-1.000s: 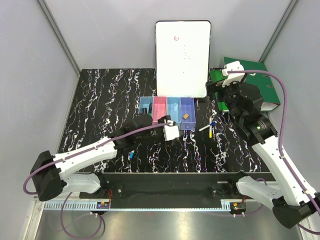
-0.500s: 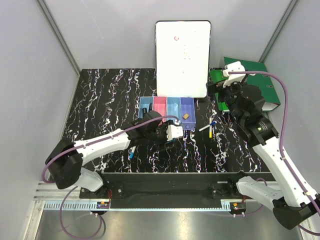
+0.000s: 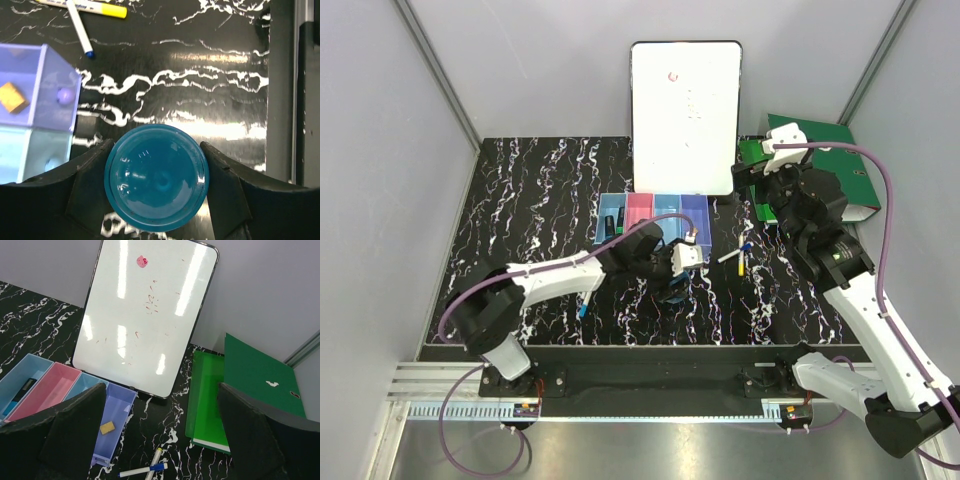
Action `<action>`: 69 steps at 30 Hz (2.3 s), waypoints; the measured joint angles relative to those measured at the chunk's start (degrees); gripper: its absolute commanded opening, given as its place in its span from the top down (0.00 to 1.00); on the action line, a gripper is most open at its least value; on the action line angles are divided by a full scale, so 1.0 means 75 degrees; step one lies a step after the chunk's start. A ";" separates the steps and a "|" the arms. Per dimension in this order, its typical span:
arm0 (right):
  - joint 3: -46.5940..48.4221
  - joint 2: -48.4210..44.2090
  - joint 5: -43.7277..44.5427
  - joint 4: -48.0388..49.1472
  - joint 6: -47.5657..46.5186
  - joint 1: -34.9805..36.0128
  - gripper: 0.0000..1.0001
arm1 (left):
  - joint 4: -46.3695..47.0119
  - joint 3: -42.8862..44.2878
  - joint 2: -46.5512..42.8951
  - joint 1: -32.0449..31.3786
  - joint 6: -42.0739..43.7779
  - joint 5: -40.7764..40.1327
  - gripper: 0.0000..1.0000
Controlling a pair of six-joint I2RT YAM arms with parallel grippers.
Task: Sort the stationery into containers
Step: Place the stationery at the center of the board.
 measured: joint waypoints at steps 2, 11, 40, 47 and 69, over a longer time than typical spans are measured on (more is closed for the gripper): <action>-0.0029 0.0000 0.0003 0.0003 -0.0032 0.0000 0.00 | 0.0102 0.0195 0.0321 -0.0085 -0.0085 -0.0006 1.00; -0.0099 -0.0009 0.0000 0.0015 -0.0137 0.0000 0.00 | -0.0017 0.1361 0.1716 -0.0309 -0.0105 -0.0376 1.00; -0.0189 0.0029 0.0000 0.0052 -0.0172 0.0000 0.00 | -0.1515 0.2194 0.2232 -0.0230 0.0597 -0.0160 0.51; -0.0189 0.0026 0.0000 0.0052 -0.0172 0.0000 0.00 | -0.2358 0.2503 0.2232 -0.0181 0.1049 0.0076 0.38; -0.0189 0.0026 0.0000 0.0052 -0.0172 0.0000 0.00 | -0.3622 0.3165 0.2232 -0.0122 0.2238 0.0277 0.25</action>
